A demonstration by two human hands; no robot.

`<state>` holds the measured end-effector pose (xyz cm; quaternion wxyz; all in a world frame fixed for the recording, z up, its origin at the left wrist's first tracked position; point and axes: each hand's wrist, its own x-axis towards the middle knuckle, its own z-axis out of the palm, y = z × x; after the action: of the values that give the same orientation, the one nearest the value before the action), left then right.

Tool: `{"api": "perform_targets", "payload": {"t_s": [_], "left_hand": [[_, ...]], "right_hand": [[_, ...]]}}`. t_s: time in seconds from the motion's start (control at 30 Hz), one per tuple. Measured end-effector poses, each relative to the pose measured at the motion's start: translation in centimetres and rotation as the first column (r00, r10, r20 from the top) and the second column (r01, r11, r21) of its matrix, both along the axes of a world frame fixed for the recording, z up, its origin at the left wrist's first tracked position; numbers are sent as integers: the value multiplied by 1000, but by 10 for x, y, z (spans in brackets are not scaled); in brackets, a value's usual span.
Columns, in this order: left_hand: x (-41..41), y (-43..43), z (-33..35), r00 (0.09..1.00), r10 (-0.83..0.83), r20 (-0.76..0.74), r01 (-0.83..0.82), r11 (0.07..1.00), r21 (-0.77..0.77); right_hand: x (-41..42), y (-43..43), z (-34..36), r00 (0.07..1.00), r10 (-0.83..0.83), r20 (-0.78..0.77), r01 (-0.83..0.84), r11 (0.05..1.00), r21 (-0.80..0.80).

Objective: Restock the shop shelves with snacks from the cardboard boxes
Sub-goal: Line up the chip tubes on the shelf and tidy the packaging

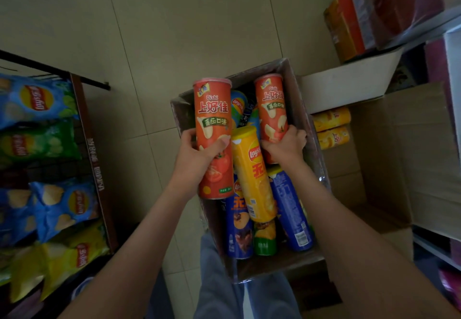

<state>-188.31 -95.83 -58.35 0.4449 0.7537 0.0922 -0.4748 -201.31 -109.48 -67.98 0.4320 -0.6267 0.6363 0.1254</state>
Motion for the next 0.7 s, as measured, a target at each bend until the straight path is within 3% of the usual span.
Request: {"api": "perform_targets", "payload": {"t_s": [0.13, 0.27, 0.5, 0.7], "left_hand": [[-6, -3, 18, 1000, 0, 11, 0, 1000, 6], [-15, -7, 64, 1000, 0, 24, 0, 1000, -19], [-53, -25, 194, 998, -36, 50, 43, 988, -150], [-118, -53, 303, 977, -213, -27, 192, 923, -332]], "right_hand": [[-1, -2, 28, 996, -26, 90, 18, 996, 88], [-13, -1, 94, 994, 5, 110, 3, 997, -76], [-76, 3, 273, 969, 147, 199, -90, 959, -270], [-151, 27, 415, 956, -9, 294, 125, 917, -378]]}}
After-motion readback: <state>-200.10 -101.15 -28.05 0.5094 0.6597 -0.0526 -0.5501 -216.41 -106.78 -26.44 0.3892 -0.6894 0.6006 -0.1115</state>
